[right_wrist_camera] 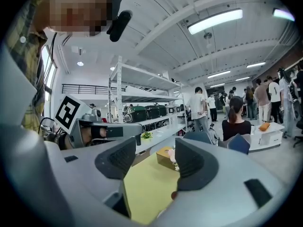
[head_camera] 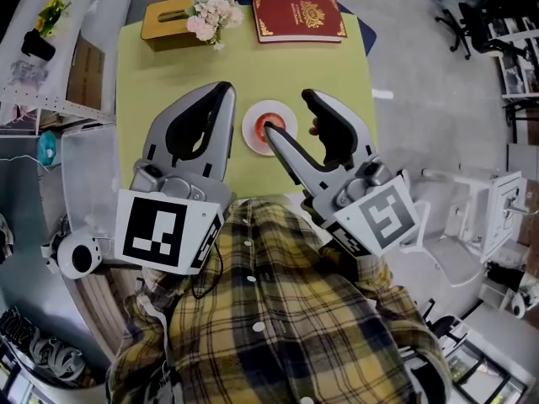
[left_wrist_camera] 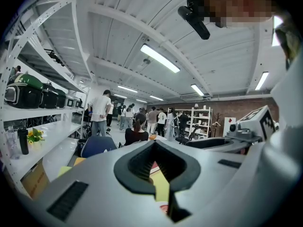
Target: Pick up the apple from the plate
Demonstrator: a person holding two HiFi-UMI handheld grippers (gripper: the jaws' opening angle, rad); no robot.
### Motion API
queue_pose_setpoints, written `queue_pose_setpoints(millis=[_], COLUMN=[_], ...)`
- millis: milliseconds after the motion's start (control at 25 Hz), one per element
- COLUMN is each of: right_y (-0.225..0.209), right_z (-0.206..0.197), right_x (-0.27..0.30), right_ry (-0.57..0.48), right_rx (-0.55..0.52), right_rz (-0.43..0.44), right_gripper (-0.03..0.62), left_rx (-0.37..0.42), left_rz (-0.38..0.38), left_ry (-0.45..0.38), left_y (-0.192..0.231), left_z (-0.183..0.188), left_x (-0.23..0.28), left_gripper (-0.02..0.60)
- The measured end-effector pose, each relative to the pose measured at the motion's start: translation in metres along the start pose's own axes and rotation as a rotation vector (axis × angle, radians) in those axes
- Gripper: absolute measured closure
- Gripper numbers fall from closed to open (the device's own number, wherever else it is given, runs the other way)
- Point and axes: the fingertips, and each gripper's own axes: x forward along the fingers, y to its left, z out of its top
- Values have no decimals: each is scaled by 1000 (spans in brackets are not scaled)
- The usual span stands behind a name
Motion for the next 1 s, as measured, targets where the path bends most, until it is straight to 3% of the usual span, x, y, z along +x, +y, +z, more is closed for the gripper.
queue_pose_setpoints(millis=[240,560,800,1000], right_y=[-9,-24,-27,-34], right_z=[-42,-130,-189,-234], right_x=[-1,-8,-5,0], right_ry=[86,288,349,424], right_rx=[39,91,113,140], right_rz=[-5,-30,11,-18], right_gripper=[341,313,267,241], left_rx=[-23,-65,-68,-79], left_rz=[24,42,49,59], left_ry=[50,114,150,174], left_y=[7,12,11,13], left_z=[-25,-66,-86,-99], left_x=[6,11,14,16], left_gripper=[577,577,577,577])
